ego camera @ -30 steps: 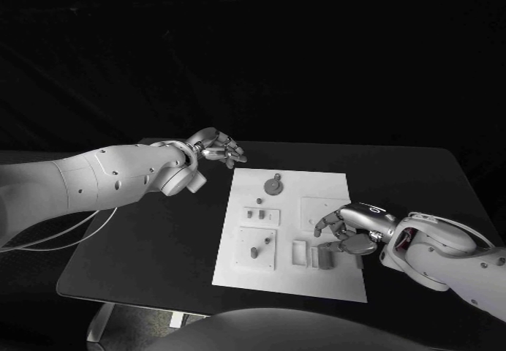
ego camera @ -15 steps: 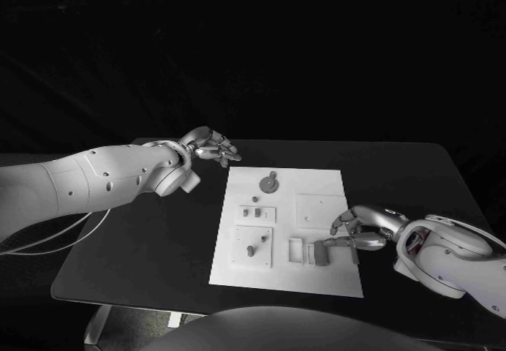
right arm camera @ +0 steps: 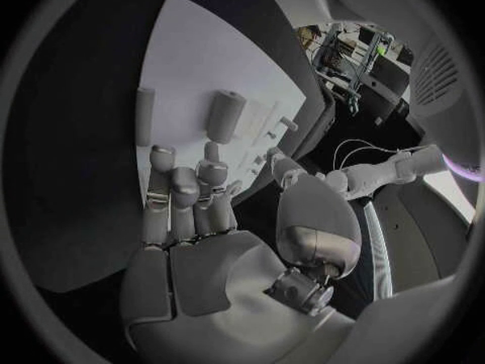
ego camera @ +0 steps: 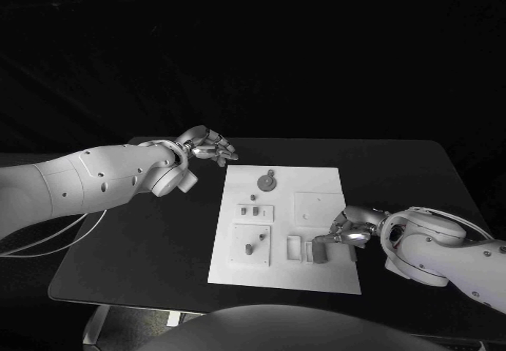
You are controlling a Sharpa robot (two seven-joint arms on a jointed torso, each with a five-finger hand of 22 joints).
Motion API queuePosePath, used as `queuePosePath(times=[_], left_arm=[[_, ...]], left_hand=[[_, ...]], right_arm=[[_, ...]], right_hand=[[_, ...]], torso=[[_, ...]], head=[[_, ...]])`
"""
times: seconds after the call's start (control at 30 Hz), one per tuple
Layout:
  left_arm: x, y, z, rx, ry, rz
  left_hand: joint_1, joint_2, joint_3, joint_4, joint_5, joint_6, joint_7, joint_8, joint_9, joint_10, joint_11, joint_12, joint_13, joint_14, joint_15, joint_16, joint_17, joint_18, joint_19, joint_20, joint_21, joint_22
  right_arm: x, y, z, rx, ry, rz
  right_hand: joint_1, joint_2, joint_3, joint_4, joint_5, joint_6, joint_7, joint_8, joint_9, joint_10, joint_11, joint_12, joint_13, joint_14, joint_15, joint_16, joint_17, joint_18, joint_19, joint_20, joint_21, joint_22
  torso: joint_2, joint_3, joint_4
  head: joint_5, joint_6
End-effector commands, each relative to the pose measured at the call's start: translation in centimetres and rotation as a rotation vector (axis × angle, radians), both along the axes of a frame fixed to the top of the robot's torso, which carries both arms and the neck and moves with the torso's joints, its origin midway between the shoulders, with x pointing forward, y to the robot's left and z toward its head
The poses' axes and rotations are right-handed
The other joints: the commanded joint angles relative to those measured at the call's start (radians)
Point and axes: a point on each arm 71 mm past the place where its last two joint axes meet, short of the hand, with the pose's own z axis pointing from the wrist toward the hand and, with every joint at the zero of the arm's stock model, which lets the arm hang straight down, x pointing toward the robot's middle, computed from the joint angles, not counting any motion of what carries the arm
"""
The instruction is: Assemble the parts on the task board
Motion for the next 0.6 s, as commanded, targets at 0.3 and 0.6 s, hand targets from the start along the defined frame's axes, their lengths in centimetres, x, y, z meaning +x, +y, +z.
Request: queuePosePath(times=[0.3, 0.6], left_arm=[[-0.3, -0.6, 0.2, 0.044, -0.034, -0.049], [-0.4, -0.3, 0.3, 0.036, -0.039, -0.040]], left_hand=[[-0.020, 0.013, 0.003, 0.026, 0.002, 0.000, 0.006, 0.002, -0.004, 0.003, 0.004, -0.012, 0.002, 0.004, 0.000, -0.011, 0.007, 0.012, -0.008, 0.001, -0.003, -0.002], [-0.056, 0.015, 0.006, 0.077, 0.002, -0.002, 0.006, 0.001, -0.005, 0.003, 0.004, -0.016, 0.005, 0.006, 0.000, -0.020, 0.017, 0.013, -0.011, 0.001, -0.003, -0.005]], right_arm=[[0.0, 0.8, -0.7, -0.195, 0.029, 0.052], [0.5, 1.7, -0.9, -0.228, 0.006, 0.070]], right_hand=[[0.028, 0.005, -0.025, 0.051, -0.003, 0.072, -0.025, 0.041, 0.025, 0.044, -0.037, -0.002, -0.005, 0.028, -0.032, 0.013, -0.001, 0.020, 0.019, -0.019, 0.017, 0.007], [0.062, 0.046, -0.082, 0.080, -0.003, 0.091, -0.034, 0.048, 0.032, 0.072, -0.047, -0.009, -0.006, 0.046, -0.035, 0.015, -0.005, 0.020, 0.026, -0.029, 0.023, 0.012]], torso=[[0.000, -0.0018, 0.0012], [0.000, -0.0009, 0.0002]], head=[[0.003, -0.007], [0.002, -0.003]])
